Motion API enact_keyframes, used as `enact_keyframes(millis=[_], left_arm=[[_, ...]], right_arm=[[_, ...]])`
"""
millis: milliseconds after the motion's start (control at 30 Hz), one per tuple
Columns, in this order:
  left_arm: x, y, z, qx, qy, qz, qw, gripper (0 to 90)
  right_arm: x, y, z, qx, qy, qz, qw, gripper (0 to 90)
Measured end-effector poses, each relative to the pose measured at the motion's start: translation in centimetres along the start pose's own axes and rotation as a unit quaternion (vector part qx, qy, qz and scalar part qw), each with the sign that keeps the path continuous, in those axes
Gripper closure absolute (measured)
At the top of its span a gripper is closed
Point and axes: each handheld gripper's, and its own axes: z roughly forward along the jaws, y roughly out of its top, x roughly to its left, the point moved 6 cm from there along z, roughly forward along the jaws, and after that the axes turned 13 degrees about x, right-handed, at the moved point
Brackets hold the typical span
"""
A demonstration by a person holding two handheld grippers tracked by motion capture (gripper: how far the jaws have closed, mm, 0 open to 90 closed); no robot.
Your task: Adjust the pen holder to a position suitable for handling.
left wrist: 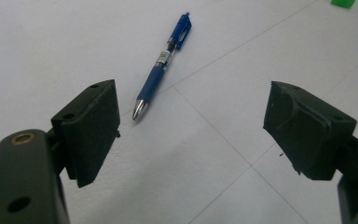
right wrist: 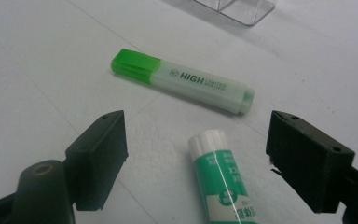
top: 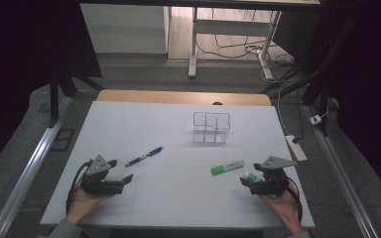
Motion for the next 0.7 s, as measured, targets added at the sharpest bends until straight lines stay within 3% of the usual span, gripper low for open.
enact_keyframes(millis=[433,600,700], left_arm=[[0.1,0.0,0.1,0.0,0.008,0.003,1.0,19.4],[0.2,0.0,0.3,0.003,0.009,0.002,1.0,19.3],[0.3,0.0,0.4,0.005,0.011,-0.001,0.9999,19.3]], right_arm=[[0.1,2.6,0.2,-0.012,0.006,0.008,0.9999,22.2],[0.2,3.0,0.2,0.001,-0.021,0.002,0.9998,21.8],[0.3,3.4,0.5,0.0,-0.016,0.004,0.9999,22.2]])
